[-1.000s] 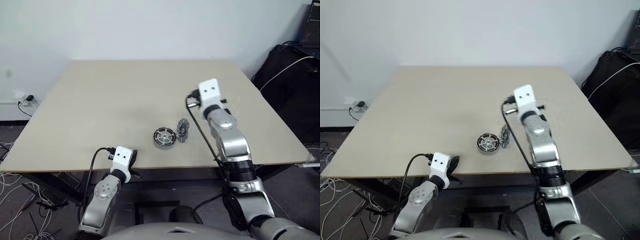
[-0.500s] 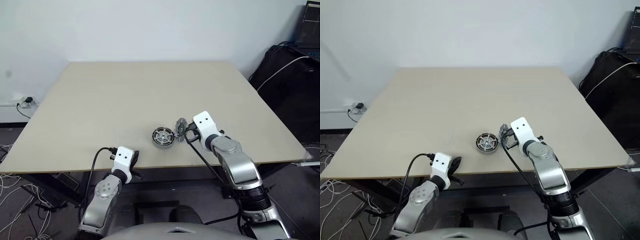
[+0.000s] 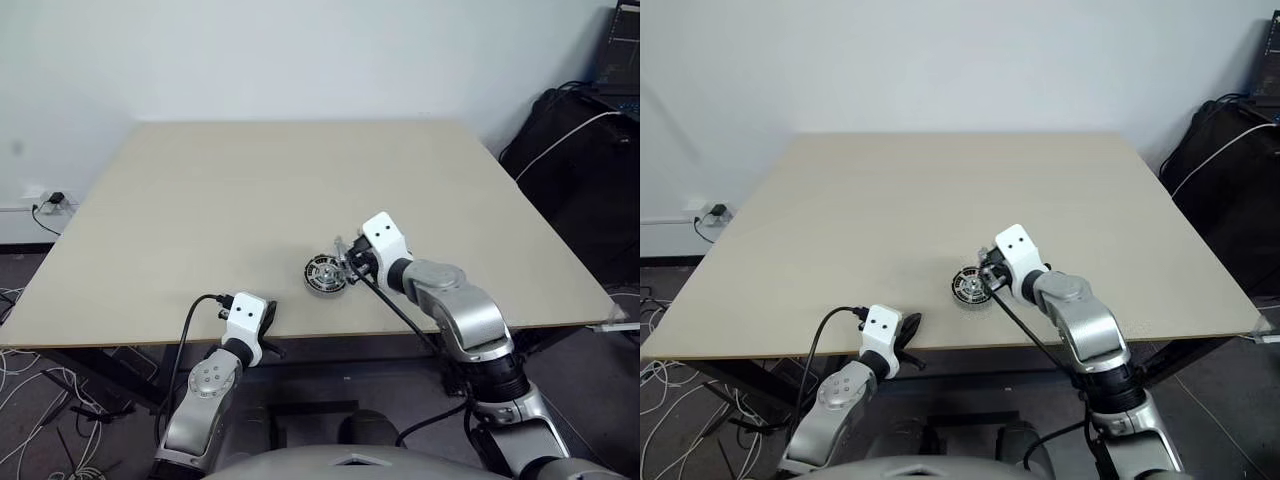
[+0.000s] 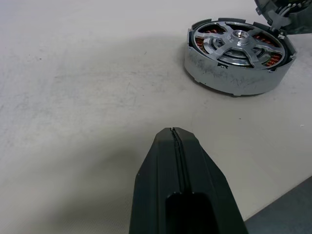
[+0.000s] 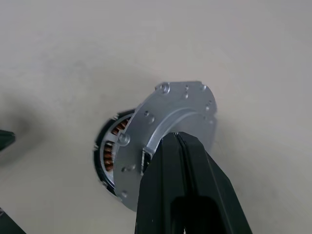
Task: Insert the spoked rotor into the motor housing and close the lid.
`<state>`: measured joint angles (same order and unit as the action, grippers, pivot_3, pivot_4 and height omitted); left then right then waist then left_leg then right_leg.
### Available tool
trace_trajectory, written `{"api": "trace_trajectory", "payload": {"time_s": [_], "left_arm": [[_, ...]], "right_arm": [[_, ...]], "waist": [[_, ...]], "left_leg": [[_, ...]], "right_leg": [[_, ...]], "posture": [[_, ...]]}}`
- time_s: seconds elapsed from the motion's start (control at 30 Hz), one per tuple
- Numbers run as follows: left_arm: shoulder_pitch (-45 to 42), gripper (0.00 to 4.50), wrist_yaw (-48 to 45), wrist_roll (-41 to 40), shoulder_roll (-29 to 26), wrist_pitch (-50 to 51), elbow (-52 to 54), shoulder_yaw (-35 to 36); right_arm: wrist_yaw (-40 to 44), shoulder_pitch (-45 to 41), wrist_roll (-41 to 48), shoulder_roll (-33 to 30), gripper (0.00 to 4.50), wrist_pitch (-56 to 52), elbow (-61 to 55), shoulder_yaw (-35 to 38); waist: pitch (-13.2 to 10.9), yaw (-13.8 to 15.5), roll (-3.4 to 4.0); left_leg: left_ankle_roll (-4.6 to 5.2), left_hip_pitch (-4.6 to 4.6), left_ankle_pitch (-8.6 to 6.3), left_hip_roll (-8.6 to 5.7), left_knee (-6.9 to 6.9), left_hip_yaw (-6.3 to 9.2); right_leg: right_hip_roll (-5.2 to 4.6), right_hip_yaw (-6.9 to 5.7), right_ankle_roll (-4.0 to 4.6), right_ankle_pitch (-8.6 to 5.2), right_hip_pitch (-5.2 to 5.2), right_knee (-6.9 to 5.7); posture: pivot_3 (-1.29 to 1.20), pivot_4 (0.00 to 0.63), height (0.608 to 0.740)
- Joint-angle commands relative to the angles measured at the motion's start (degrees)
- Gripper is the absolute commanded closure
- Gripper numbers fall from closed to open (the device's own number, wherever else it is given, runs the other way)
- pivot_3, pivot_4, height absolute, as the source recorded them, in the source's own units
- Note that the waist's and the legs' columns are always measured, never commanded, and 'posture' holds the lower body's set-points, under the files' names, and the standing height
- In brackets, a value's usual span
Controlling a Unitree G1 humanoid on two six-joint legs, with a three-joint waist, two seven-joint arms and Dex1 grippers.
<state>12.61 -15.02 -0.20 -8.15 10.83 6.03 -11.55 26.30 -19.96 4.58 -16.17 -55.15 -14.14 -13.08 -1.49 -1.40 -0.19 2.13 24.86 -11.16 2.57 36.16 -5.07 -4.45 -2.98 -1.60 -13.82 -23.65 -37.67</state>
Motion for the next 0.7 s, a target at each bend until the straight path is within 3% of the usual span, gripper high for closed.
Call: {"api": "trace_trajectory", "payload": {"time_s": [0.03, 0.43, 0.7], "left_arm": [[-0.6, 4.5, 0.16, -0.05, -0.12, -0.42, 1.97, 0.49], [-0.28, 4.5, 0.72, 0.23, -0.07, -0.21, 2.59, 0.89], [-0.3, 4.5, 0.89, 0.19, -0.04, -0.18, 2.59, 0.83]], "right_arm": [[0.32, -2.16, 0.06, 0.85, 4.47, 2.52, 1.25, -2.13], [-1.39, -6.03, -1.44, 5.91, 4.47, 12.13, 19.32, -4.73], [0.45, -4.85, -0.47, 6.65, 4.47, 11.01, 20.92, -4.97]], "waist": [[0.0, 0.0, 0.0], [0.0, 0.03, 0.0], [0.01, 0.01, 0.0]], "left_leg": [[0.0, 0.0, 0.0, 0.0, 0.0, 0.0], [0.0, 0.01, 0.0, 0.0, 0.0, -0.01], [0.0, 0.01, 0.0, 0.0, 0.0, -0.01]], "right_leg": [[-0.01, 0.0, 0.0, 0.0, 0.0, 0.0], [0.0, 0.01, 0.01, 0.01, -0.01, -0.01], [0.01, 0.02, 0.01, 0.01, -0.01, -0.02]], "posture": [[0.0, 0.0, 0.74], [0.0, 0.0, 0.74], [0.0, 0.0, 0.74]]}}
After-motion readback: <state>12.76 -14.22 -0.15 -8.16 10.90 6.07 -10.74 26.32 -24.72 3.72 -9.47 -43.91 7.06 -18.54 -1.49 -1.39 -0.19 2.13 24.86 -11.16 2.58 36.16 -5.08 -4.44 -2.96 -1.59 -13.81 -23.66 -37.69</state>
